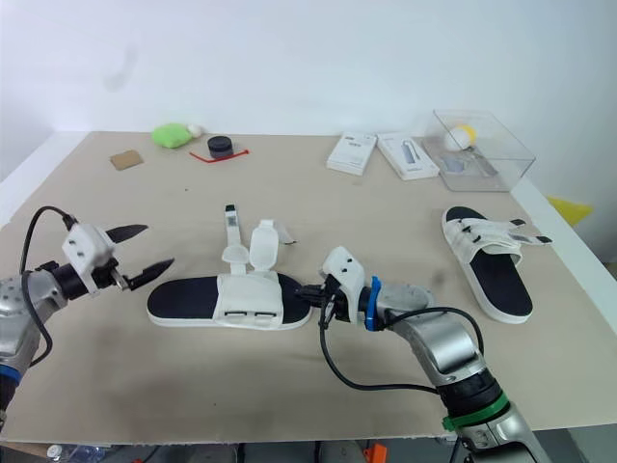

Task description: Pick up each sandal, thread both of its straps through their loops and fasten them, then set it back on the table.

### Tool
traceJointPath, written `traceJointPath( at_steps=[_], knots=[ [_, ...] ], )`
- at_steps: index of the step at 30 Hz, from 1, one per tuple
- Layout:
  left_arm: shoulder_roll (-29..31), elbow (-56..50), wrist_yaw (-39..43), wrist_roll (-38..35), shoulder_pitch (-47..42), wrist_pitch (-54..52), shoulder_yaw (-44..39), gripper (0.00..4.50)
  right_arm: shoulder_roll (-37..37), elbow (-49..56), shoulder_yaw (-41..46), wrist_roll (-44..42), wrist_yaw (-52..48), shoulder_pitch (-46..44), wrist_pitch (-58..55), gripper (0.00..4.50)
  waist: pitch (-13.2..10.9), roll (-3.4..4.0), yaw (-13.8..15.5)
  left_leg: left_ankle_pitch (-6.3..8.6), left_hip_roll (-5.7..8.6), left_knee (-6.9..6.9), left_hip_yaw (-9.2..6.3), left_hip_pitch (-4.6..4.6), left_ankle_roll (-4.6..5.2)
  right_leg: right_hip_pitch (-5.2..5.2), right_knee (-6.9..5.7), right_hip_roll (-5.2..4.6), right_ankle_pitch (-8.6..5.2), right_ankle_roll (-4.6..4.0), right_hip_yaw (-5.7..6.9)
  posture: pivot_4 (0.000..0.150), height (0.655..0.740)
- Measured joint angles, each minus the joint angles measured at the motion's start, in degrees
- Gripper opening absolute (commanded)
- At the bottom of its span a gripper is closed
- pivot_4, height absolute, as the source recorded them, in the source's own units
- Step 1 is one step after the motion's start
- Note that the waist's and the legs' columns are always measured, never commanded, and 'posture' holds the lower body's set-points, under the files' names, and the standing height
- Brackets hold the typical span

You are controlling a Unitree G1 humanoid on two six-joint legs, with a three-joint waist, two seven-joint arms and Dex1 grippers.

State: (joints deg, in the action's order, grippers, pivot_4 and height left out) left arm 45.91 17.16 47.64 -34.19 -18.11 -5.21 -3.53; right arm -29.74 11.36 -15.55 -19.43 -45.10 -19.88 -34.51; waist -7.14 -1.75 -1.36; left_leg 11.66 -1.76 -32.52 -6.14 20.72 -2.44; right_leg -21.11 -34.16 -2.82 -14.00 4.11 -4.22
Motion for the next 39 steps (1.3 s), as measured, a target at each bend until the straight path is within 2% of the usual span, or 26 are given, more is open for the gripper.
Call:
traceJointPath(
  at_steps=[5,10,14,19,29,30,32,38,39],
  knots=[
    [-3.0,-2.5,-4.1,-11.6,-7.7,-31.2,-1.2,4.50,2.7,-2.6,-0.8,1.8,-0.1,-1.4,1.0,0.06,0.0,-0.08,-0.4,0.00,0.03,-0.01,-0.05,-0.03,0.00,0.11,0.00,0.06,0.02,0.07,-0.01,0.150,0.7400],
    [-10.5,3.6,-12.0,-18.4,-16.7,-50.3,-5.5,4.50,4.3,-3.6,-2.5,4.3,0.3,-2.2,2.3,0.06,0.1,-0.16,-0.5,0.00,0.04,0.03,-0.29,-0.04,0.00,0.16,-0.02,0.23,0.04,0.27,0.01,0.150,0.7400],
    [-14.2,9.7,-17.4,-18.8,-20.9,-56.7,-9.2,4.50,5.1,-3.6,-2.6,5.2,0.4,-2.2,2.6,0.06,0.1,-0.20,-0.9,-0.01,0.04,0.04,-0.31,-0.07,-0.02,0.17,-0.02,0.24,0.05,0.25,0.01,0.150,0.7400],
    [-18.8,18.0,-23.8,-18.5,-25.9,-59.7,-14.0,4.50,5.7,-3.6,-2.6,6.0,0.7,-2.2,2.5,0.06,0.2,-0.34,-1.2,-0.08,0.05,0.04,-0.34,-0.09,-0.15,0.21,-0.01,0.23,0.07,0.26,0.01,0.150,0.7400],
    [-22.7,27.4,-26.3,-15.2,-30.9,-59.1,-18.0,4.50,6.3,-3.5,-2.6,6.5,1.6,-2.2,2.2,0.06,0.3,-0.47,-1.3,-0.20,0.07,0.12,-0.34,-0.10,-0.42,0.21,0.00,0.20,0.11,0.29,0.01,0.150,0.7400],
    [-22.8,27.6,-26.3,-14.7,-31.1,-58.8,-18.0,3.98,6.3,-3.5,-2.6,6.6,1.6,-2.2,2.2,0.00,0.3,-0.47,-1.3,-0.21,0.07,0.12,-0.34,-0.11,-0.43,0.21,0.00,0.20,0.11,0.29,0.01,0.150,0.7400],
    [-22.9,29.0,-26.3,-14.0,-31.5,-58.6,-18.7,3.29,6.5,-3.5,-2.6,6.7,1.6,-2.2,2.2,0.00,0.3,-0.46,-1.3,-0.21,0.07,0.12,-0.34,-0.11,-0.43,0.20,0.00,0.20,0.12,0.29,0.01,0.150,0.7400],
    [-23.4,33.9,-27.3,-13.0,-32.6,-57.8,-21.6,0.18,6.9,-3.5,-2.6,6.8,1.7,-2.2,2.1,0.00,0.3,-0.48,-1.3,-0.20,0.07,0.13,-0.34,-0.10,-0.45,0.19,0.00,0.20,0.12,0.30,0.01,0.150,0.7400],
    [-23.4,34.2,-27.4,-12.8,-32.9,-57.4,-22.0,0.05,7.0,-3.5,-2.6,6.9,1.8,-2.2,2.1,0.00,0.3,-0.47,-1.3,-0.19,0.07,0.13,-0.34,-0.10,-0.45,0.19,0.00,0.20,0.12,0.30,0.01,0.150,0.7400]
  ],
)
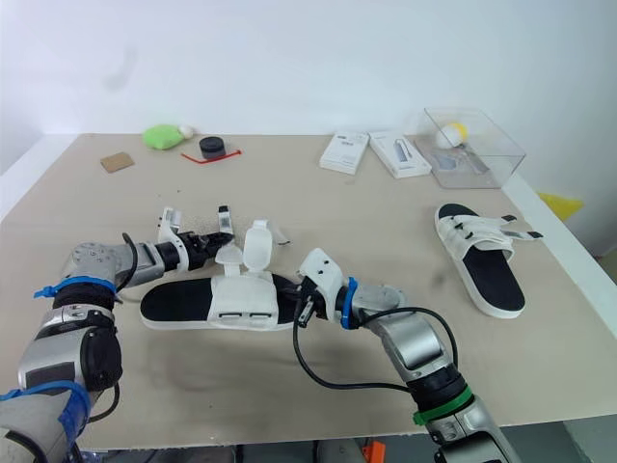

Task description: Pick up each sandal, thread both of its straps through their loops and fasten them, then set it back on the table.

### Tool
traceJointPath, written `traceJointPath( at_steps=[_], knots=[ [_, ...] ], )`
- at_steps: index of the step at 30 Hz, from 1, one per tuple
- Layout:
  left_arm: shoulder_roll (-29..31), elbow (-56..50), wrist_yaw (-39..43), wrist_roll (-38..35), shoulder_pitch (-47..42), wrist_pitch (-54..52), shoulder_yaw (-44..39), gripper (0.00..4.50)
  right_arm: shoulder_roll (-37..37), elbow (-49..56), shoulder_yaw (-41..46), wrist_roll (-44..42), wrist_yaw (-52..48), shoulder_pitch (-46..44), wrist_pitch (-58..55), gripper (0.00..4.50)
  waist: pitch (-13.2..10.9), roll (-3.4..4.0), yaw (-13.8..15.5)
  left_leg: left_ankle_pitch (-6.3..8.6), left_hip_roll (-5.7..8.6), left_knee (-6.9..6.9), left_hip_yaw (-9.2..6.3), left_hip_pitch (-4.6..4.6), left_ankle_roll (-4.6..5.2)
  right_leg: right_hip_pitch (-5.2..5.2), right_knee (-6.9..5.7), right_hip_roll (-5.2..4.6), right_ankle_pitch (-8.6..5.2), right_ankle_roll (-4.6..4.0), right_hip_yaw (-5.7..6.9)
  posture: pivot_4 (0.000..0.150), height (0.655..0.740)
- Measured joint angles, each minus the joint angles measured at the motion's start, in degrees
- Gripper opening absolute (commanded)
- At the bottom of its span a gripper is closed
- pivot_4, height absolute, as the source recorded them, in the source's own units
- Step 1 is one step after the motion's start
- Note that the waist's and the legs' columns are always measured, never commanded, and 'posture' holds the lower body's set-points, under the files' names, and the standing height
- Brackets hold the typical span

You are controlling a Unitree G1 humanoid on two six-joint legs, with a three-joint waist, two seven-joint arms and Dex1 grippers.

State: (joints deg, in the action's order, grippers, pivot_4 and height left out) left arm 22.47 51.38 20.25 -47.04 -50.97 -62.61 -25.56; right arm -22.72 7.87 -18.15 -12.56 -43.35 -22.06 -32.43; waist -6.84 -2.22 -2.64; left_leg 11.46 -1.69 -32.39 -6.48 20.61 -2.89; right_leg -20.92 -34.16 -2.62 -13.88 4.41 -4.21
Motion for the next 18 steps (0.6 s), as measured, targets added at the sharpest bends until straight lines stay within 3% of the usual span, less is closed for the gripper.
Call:
traceJointPath(
  at_steps=[10,14,18],
  knots=[
    [-1.5,0.3,1.9,3.3,-0.7,6.3,-0.8,0.05,0.3,0.0,0.0,0.5,0.0,0.0,0.0,0.00,0.0,0.01,0.0,-0.03,0.00,0.02,0.01,0.01,-0.07,0.00,0.01,-0.01,0.01,0.01,0.00,0.150,0.7400],
    [-1.9,-13.8,11.6,5.5,3.1,13.1,4.6,0.05,0.0,0.2,0.1,0.6,-0.3,0.0,0.1,0.00,0.0,0.03,0.0,-0.21,-0.06,0.16,0.01,0.08,-0.98,0.07,0.01,-0.02,0.05,-0.01,-0.01,0.150,0.7400],
    [-1.3,-32.1,22.7,8.3,8.2,23.8,11.4,0.05,-0.7,0.8,-0.5,1.0,-0.8,-0.1,0.5,0.00,0.0,0.04,0.0,-0.22,-0.03,0.16,0.04,0.12,-1.21,0.11,0.10,-0.07,0.03,0.03,-0.05,0.150,0.7400]
  ],
)
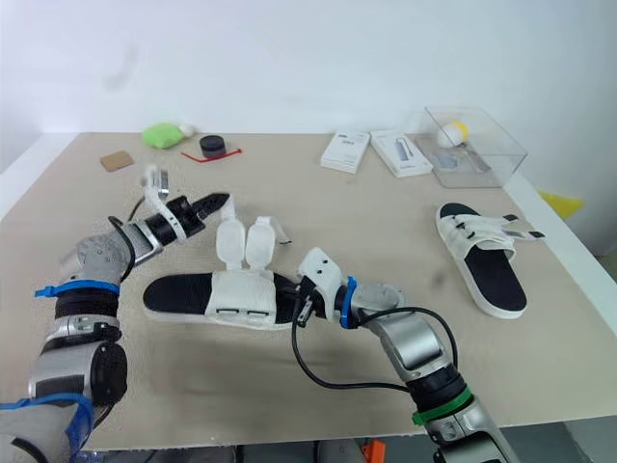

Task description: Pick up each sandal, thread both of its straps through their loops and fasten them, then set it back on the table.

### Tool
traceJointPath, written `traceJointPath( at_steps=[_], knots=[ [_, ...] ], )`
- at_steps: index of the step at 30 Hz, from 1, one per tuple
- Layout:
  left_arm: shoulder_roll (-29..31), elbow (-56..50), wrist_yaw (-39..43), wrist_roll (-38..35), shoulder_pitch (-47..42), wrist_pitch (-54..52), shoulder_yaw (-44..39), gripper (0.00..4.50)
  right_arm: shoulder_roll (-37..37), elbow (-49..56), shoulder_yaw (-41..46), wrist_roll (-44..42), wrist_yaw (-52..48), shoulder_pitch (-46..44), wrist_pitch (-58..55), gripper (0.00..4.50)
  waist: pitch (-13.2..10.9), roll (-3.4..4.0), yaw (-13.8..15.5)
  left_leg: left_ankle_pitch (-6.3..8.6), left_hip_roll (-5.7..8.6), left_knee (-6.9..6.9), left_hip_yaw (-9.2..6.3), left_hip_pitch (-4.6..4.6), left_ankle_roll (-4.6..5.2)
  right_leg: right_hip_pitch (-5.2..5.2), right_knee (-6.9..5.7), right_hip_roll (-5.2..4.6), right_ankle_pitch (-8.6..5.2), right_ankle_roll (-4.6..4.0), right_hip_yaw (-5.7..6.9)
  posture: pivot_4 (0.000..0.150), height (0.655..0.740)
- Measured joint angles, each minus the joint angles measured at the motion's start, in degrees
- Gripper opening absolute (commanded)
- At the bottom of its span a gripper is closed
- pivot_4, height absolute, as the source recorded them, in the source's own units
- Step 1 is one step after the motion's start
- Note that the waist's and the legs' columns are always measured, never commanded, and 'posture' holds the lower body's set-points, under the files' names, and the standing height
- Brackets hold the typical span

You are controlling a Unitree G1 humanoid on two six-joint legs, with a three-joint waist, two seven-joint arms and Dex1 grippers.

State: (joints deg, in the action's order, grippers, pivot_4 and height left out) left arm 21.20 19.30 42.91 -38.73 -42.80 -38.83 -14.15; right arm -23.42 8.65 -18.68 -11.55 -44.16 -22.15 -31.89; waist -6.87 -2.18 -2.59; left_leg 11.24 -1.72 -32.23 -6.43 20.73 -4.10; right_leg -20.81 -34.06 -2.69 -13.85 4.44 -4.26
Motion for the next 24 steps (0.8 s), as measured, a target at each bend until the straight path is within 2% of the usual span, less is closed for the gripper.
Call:
traceJointPath(
  at_steps=[3,6,7,11,16,20,24],
  knots=[
    [3.5,-9.3,8.9,9.6,5.8,17.4,8.1,0.05,-1.0,0.4,-0.2,0.1,-0.8,0.4,0.5,0.00,0.0,0.10,0.1,0.03,0.00,0.01,0.11,-0.07,-0.03,0.09,0.06,-0.01,-0.15,-0.24,-0.10,0.150,0.7400],
    [5.2,-10.8,15.0,19.0,10.4,39.2,13.1,0.05,-1.2,0.4,-0.3,0.3,-0.8,0.4,0.8,0.00,0.0,0.10,0.2,0.03,0.00,-0.03,0.13,-0.07,-0.02,0.05,0.10,-0.01,-0.17,-0.27,-0.13,0.150,0.7400],
    [5.8,-10.1,17.6,22.6,11.9,49.9,14.9,0.05,-1.3,0.4,-0.3,0.6,-0.8,0.4,1.1,0.00,0.0,0.11,0.3,0.03,0.00,-0.04,0.13,-0.05,-0.02,-0.05,0.15,-0.01,-0.18,-0.28,-0.14,0.150,0.7400],
    [6.8,-3.9,21.7,26.8,12.2,71.7,16.4,0.05,-1.5,0.4,-0.5,1.2,-0.8,0.5,1.7,0.00,0.0,0.17,0.3,0.01,-0.01,-0.08,0.17,-0.04,0.06,-0.08,0.31,-0.05,-0.23,-0.27,-0.14,0.150,0.7400],
    [9.7,11.4,24.3,29.5,10.4,99.5,17.3,0.05,-1.9,0.4,-0.9,1.7,-1.5,0.5,2.7,0.00,0.0,0.21,0.3,0.07,-0.01,-0.07,0.18,0.00,0.20,-0.09,0.29,-0.05,-0.21,-0.23,-0.15,0.150,0.7400],
    [11.9,18.7,24.5,30.8,9.1,107.6,18.8,0.05,-1.9,0.4,-1.1,2.0,-1.9,0.4,3.2,0.00,0.0,0.24,0.2,0.17,0.00,-0.07,0.18,-0.01,0.38,-0.08,0.15,-0.03,-0.21,-0.23,-0.15,0.150,0.7400],
    [14.0,22.9,23.3,31.2,9.1,111.7,20.4,1.73,-1.9,0.1,-1.1,2.4,-2.3,0.3,3.7,0.00,-0.1,0.30,0.3,0.19,-0.01,-0.07,0.17,-0.01,0.42,-0.08,0.02,-0.01,-0.21,-0.22,-0.14,0.150,0.7400]
  ],
)
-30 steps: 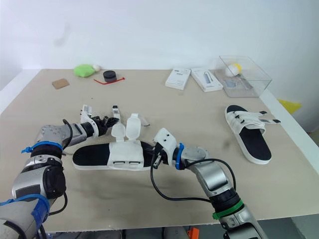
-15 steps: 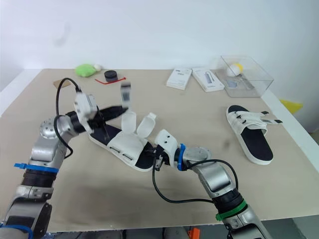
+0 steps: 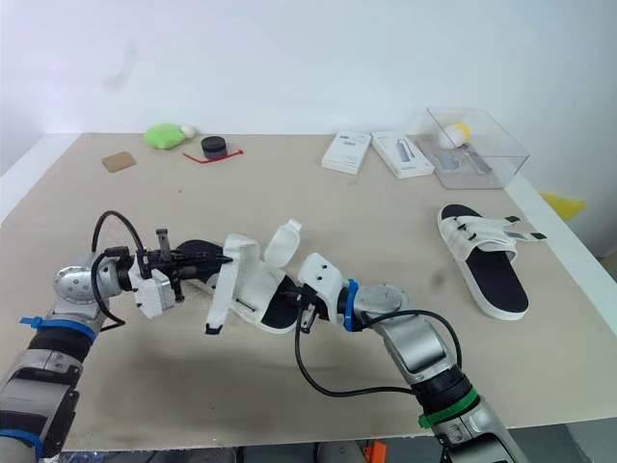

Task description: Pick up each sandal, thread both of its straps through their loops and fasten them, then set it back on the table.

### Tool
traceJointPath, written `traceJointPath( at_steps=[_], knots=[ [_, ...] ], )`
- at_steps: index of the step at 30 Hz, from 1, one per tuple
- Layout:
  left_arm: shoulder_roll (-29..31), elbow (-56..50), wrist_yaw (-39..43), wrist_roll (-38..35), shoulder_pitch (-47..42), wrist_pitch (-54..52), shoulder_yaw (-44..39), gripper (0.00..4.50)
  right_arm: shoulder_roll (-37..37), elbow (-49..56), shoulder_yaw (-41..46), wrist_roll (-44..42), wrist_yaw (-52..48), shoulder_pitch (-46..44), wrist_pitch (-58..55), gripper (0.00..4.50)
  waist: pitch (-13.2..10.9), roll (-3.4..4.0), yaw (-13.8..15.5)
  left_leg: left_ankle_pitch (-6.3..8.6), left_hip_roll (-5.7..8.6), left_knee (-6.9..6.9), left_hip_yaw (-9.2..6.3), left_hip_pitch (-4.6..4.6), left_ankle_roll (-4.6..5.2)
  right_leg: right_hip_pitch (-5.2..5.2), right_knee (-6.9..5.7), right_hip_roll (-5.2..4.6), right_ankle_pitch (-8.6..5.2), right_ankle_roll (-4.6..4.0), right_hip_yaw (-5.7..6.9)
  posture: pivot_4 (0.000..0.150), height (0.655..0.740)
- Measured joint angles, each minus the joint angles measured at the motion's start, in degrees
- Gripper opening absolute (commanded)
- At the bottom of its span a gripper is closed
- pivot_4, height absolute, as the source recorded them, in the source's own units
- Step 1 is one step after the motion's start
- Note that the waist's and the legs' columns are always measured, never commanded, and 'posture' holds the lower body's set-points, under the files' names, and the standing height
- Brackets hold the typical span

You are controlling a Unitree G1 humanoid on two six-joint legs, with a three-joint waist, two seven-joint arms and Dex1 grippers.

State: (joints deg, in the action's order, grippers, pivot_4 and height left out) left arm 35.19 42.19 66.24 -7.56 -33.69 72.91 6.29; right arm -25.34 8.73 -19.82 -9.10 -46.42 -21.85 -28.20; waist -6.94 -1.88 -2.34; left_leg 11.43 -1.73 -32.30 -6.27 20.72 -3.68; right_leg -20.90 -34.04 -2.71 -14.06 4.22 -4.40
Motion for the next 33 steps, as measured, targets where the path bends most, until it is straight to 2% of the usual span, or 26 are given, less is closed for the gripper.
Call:
traceJointPath(
  at_steps=[1,3,5,6,12,15,20,22,27,33],
  knots=[
    [0.2,0.2,-0.1,0.0,0.0,0.3,0.2,2.14,0.0,0.0,0.0,0.1,0.0,0.0,0.0,0.00,0.0,0.02,0.0,0.00,0.00,0.00,0.00,0.00,0.00,0.00,0.00,0.00,0.00,0.00,0.00,0.150,0.7400],
    [1.2,0.6,-1.0,-0.5,0.4,1.3,0.8,3.24,0.0,-0.1,-0.1,0.4,0.0,-0.1,0.1,0.00,0.0,0.06,0.0,-0.01,0.00,-0.01,0.00,-0.01,0.01,0.00,0.00,0.00,0.00,-0.01,0.00,0.150,0.7400],
    [2.4,0.5,-1.5,-1.6,0.9,1.8,1.0,3.96,0.0,-0.1,-0.1,0.4,-0.1,-0.1,0.1,0.00,-0.1,0.09,0.0,-0.01,-0.01,-0.01,0.00,-0.05,0.02,0.00,0.00,0.00,-0.01,-0.01,0.00,0.150,0.7400],
    [3.2,0.3,-2.0,-2.5,1.7,1.6,1.1,4.46,0.0,-0.1,-0.1,0.4,-0.2,-0.1,0.1,0.00,-0.1,0.11,0.0,-0.01,-0.01,-0.01,0.00,-0.09,0.02,0.00,0.00,-0.01,-0.01,-0.02,0.00,0.150,0.7400],
    [4.1,0.9,-3.3,-4.5,2.7,-6.0,0.8,4.46,0.2,0.0,0.0,0.5,0.0,-0.1,-0.3,0.00,-0.1,0.11,0.0,-0.02,-0.02,-0.01,0.00,-0.09,0.03,0.00,-0.03,0.01,-0.02,-0.02,0.01,0.150,0.7400],
    [4.0,2.4,-4.2,-5.6,1.8,-14.2,-0.4,4.46,0.3,0.1,0.0,0.5,0.1,-0.2,-0.7,0.00,-0.1,0.10,-0.1,-0.04,-0.04,-0.01,-0.01,-0.09,0.07,-0.01,-0.06,0.05,-0.02,-0.03,0.01,0.150,0.7400],
    [1.9,1.6,-6.0,-8.3,-0.7,-37.2,-2.8,4.46,0.5,0.2,0.0,0.5,0.2,-0.2,-1.4,0.00,0.0,0.08,-0.2,-0.04,-0.03,-0.01,-0.03,-0.08,0.07,-0.01,-0.09,0.07,-0.02,-0.02,0.01,0.150,0.7400],
    [1.0,0.5,-6.1,-8.1,-0.7,-41.7,-2.8,4.46,0.9,0.3,0.0,0.4,0.3,-0.2,-1.6,0.00,0.0,0.07,-0.2,-0.04,-0.03,0.00,-0.03,-0.07,0.08,-0.01,-0.09,0.08,-0.02,-0.01,0.01,0.150,0.7400],
    [0.0,-4.3,-4.4,-5.9,0.4,-45.6,-1.7,4.46,1.0,0.5,0.0,0.4,0.4,-0.3,-2.1,0.00,0.0,0.08,-0.3,-0.01,-0.04,0.02,-0.02,-0.05,0.14,-0.01,-0.09,0.10,-0.01,-0.01,0.01,0.150,0.7400],
    [1.4,-14.1,0.7,-5.9,6.5,-49.9,-1.1,4.46,0.9,0.6,0.2,0.4,0.6,-1.0,-3.5,0.00,-0.1,0.09,-0.2,0.01,-0.05,0.02,-0.03,-0.05,0.17,-0.06,-0.09,0.09,-0.07,-0.11,0.00,0.150,0.7400]
  ],
)
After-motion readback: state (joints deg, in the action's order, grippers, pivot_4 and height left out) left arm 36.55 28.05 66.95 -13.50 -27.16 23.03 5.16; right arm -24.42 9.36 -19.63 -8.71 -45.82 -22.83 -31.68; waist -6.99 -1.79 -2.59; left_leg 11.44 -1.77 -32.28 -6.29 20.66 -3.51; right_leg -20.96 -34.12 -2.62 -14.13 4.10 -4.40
